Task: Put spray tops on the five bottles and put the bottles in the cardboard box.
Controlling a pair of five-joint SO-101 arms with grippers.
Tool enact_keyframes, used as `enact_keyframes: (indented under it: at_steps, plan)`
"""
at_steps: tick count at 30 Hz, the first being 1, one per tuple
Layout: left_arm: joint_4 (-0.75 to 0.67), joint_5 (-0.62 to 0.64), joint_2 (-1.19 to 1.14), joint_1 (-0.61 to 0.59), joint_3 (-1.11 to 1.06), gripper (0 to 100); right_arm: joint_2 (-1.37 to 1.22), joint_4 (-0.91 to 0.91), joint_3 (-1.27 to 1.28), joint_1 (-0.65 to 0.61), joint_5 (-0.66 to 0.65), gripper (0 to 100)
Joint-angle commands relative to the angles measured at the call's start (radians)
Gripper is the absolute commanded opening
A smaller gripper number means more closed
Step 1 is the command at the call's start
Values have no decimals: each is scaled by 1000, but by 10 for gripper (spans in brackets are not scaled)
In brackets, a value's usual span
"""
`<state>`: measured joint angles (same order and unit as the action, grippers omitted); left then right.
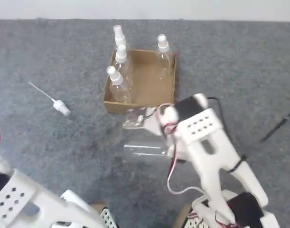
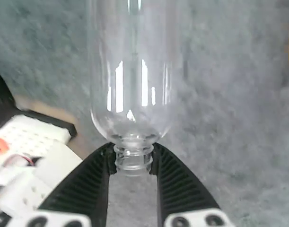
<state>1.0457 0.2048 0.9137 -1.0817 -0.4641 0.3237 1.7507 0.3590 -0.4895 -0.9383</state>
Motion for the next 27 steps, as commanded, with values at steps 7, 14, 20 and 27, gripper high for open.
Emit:
enact_keyframes:
  at_steps: [7, 14, 20, 27]
  plan:
    - [6, -8, -6, 6, -4, 175, 58, 39, -52, 282, -190, 9]
    - [5, -8, -5, 8, -19, 175, 56, 38, -51, 321, -331, 9]
    - [5, -8, -5, 6, -19, 175, 56, -97, 87, 355, -606, 8]
    - [6, -8, -5, 6, -19, 175, 67, -588, 359, 358, -618, 9]
